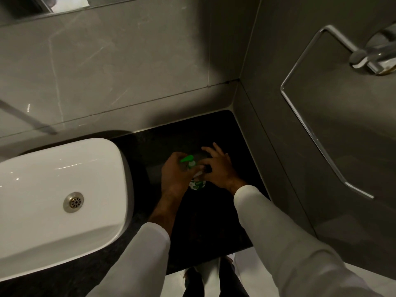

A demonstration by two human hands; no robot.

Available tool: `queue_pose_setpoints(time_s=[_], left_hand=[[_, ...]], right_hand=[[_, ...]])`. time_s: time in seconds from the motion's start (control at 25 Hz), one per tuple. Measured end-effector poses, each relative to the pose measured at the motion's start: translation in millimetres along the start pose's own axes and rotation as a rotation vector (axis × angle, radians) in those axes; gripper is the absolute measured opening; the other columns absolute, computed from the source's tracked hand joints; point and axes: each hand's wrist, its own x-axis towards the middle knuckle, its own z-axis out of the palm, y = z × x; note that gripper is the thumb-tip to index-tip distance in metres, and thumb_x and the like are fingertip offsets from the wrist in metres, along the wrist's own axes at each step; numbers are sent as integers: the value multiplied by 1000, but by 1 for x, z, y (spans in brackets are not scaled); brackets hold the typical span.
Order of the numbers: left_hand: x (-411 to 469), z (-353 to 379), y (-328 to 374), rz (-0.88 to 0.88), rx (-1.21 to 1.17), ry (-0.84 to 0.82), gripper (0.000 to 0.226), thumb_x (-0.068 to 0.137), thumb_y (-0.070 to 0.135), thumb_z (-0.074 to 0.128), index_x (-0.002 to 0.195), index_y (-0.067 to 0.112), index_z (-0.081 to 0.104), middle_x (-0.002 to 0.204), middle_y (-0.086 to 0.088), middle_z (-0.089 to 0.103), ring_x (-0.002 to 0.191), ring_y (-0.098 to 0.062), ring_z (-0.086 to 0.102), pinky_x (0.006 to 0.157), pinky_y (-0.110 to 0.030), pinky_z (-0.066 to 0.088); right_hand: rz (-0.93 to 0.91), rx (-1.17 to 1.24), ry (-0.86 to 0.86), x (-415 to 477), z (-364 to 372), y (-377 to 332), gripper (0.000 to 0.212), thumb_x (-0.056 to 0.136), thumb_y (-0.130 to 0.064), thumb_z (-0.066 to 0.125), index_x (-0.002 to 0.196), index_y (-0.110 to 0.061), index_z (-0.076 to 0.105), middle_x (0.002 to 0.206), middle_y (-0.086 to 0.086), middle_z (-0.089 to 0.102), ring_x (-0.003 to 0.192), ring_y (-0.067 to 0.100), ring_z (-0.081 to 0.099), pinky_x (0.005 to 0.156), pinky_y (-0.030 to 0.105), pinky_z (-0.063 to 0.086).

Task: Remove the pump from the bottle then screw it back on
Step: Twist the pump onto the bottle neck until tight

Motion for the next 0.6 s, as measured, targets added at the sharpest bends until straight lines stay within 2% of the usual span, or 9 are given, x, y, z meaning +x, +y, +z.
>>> queue_pose_setpoints(time_s=[0.12,0.2,0.24,0.32,0.36,0.4,0.48,0.52,0.6], left_hand=[[3,3,-7,-21,-122,20,49,75,15,90,103,42,59,97,19,69,94,12,68,66,-6,54],[6,-2,-10,-20,-184,-77,58,81,6,84,126,33,58,105,18,68,100,7,69,72,-10,57],[7,-5,-11,-19,-206,-146,69,84,4,81,140,29,50,110,19,65,100,12,67,74,-8,56],[6,-8,-8,-30,-171,-174,79,83,10,84,147,27,41,112,24,59,96,16,64,71,0,51],[5,-8,-5,-50,-109,-124,71,79,19,88,137,28,49,107,25,60,93,14,63,66,4,47],[4,-7,-3,-66,1,-65,53,75,30,91,118,30,60,97,23,62,88,10,63,61,5,44],[4,-6,3,-84,159,-27,24,74,43,88,80,38,65,76,19,67,74,2,67,54,0,45],[5,-5,4,-88,184,-40,22,75,45,86,72,39,65,72,18,70,71,0,69,52,-5,48],[8,-5,3,-59,271,-50,16,77,48,83,76,37,72,80,14,74,74,-1,70,63,-22,58]], right_hand=[[7,-4,11,2,1,1,34,73,-47,78,100,-27,74,162,-7,27,155,24,-1,121,59,0],[5,-8,10,3,0,4,35,72,-48,79,98,-27,74,162,-7,28,155,25,-1,120,59,1],[3,-1,12,2,-1,6,36,71,-49,79,99,-27,74,162,-7,28,155,25,0,120,59,1],[7,12,20,2,0,6,36,73,-48,78,102,-28,73,161,-7,29,155,25,0,120,60,1],[8,11,19,2,1,5,35,74,-47,77,103,-29,73,161,-7,29,155,25,0,120,60,2],[13,9,18,2,2,3,34,75,-45,77,104,-29,73,161,-7,29,155,24,0,121,60,2],[27,9,21,2,4,-1,35,75,-45,77,105,-28,75,161,-8,29,155,23,0,121,59,1],[33,13,26,2,3,-2,35,74,-45,78,104,-27,75,161,-8,29,155,23,0,121,58,1],[37,24,30,1,1,-2,36,74,-45,78,104,-26,75,162,-7,28,155,24,0,121,58,0]])
